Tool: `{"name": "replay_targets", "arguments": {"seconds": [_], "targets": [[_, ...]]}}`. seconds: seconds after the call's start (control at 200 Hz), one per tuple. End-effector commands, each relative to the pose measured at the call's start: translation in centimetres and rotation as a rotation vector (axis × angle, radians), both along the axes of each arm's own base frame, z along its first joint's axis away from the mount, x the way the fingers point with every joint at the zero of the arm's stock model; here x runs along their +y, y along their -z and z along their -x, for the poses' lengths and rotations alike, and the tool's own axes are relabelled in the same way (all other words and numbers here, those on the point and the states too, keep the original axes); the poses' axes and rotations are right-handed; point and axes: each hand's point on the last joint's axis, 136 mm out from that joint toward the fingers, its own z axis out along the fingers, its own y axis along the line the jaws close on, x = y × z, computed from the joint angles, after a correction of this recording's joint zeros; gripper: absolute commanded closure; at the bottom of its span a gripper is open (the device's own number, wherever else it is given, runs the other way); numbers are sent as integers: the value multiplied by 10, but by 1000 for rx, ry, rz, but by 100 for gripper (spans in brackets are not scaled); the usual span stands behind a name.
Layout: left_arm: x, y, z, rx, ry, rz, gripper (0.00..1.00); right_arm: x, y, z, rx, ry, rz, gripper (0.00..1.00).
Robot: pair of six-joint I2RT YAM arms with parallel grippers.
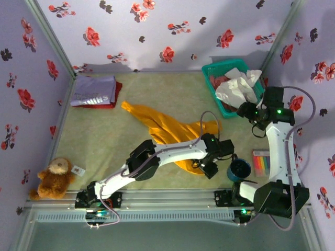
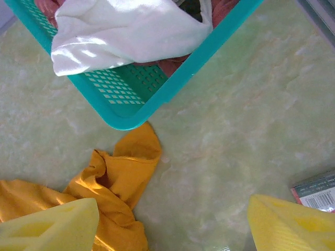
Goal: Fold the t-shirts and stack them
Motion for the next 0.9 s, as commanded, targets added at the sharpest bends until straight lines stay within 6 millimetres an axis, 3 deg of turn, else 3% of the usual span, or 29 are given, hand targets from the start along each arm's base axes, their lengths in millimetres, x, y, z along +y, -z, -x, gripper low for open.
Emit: {"name": "replay_targets", "arguments": {"seconds": [0.0, 0.205, 0.355, 0.53, 0.655, 0.74, 0.805, 0.895], "targets": [[-1, 6, 9, 61, 13, -7, 32, 4, -4, 3, -26, -15, -30, 24], [2, 16, 10, 76, -4, -41, 46, 7, 0, -2, -25, -6, -63, 24], [2, 23, 7, 73, -13, -75, 58, 5, -8, -2, -39, -7, -48, 24], [6, 24, 3, 77, -17, -99, 86, 7, -12, -2, -44, -10, -56, 24], [13, -17, -17, -37, -40, -43, 100, 10, -11, 0, -44, -16, -73, 24], [30, -57, -36, -94, -100, 10, 100, 13, -10, 1, -44, -23, -84, 24], [61, -86, -56, -138, -165, 18, 100, 15, -12, 1, -50, -32, -93, 24], [121, -122, -82, -200, -274, 23, 100, 24, -14, 1, -59, -65, -136, 24]]}}
